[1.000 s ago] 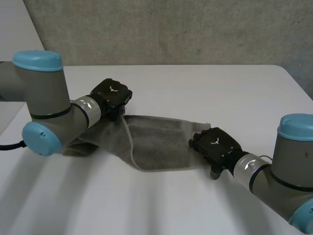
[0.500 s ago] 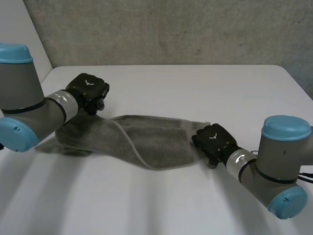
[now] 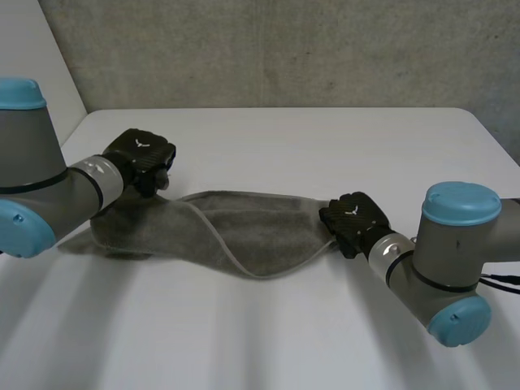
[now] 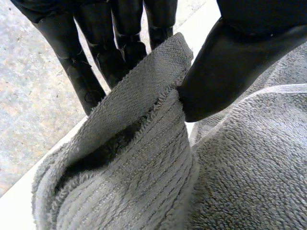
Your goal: Fold the towel.
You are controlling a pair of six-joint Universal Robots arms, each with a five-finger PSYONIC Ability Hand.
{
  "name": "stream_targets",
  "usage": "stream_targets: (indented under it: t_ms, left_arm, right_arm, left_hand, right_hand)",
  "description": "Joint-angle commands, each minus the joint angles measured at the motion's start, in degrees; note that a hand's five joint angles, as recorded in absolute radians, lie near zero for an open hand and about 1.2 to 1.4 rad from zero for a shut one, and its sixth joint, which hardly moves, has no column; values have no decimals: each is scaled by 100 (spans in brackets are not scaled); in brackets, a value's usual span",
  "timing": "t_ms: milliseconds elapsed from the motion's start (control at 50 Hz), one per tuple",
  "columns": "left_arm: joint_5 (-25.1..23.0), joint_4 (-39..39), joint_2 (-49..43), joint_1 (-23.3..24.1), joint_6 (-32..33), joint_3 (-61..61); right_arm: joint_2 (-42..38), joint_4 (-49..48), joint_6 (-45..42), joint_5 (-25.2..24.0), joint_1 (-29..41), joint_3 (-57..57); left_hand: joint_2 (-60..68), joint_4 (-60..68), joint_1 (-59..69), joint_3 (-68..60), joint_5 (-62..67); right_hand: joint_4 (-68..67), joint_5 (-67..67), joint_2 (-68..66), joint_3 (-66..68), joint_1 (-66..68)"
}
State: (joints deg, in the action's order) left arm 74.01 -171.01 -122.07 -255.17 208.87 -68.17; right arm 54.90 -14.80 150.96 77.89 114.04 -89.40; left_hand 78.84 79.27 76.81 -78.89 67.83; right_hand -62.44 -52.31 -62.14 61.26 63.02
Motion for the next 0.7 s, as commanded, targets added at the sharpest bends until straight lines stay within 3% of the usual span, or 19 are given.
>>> stream_targets:
  t_ms: [20, 280, 480, 600, 640, 700]
  left_arm:
    - [-1, -2, 25, -6, -4, -108]
    - [-9, -11, 429, -164, -443, -240]
    - [-27, -2, 623, -481, -487, -425]
    - [-317, 7, 957, -753, -645, -644]
    - [-440, 15, 1245, -893, -1004, -758]
    - [-493, 15, 1414, -946, -1269, -803]
  right_arm:
    - [161, 21, 22, -2, -31, -16]
    - [231, 65, 13, -2, -31, -16]
    - [750, 197, 13, -2, -57, -52]
    - [1093, 1278, -137, -63, -356, 335]
    - [1259, 2205, -189, -203, -540, 720]
    - [1348, 2596, -198, -283, -576, 924]
  left_hand:
    - [116, 73, 319, -111, 217]
    - [116, 73, 319, -111, 217]
    - [116, 73, 319, -111, 217]
    - [116, 73, 319, -111, 217]
    - [116, 73, 319, -111, 217]
    - [116, 73, 319, -111, 217]
  right_hand:
    - [-214, -228, -244, 333, 156]
    - [-1753, -1766, -1782, 1871, 1694]
    - [-1756, -1769, -1786, 1874, 1698]
    - [-1756, -1769, -1786, 1874, 1698]
    - [-1756, -1769, -1786, 1874, 1698]
    - [-1756, -1769, -1786, 1874, 1698]
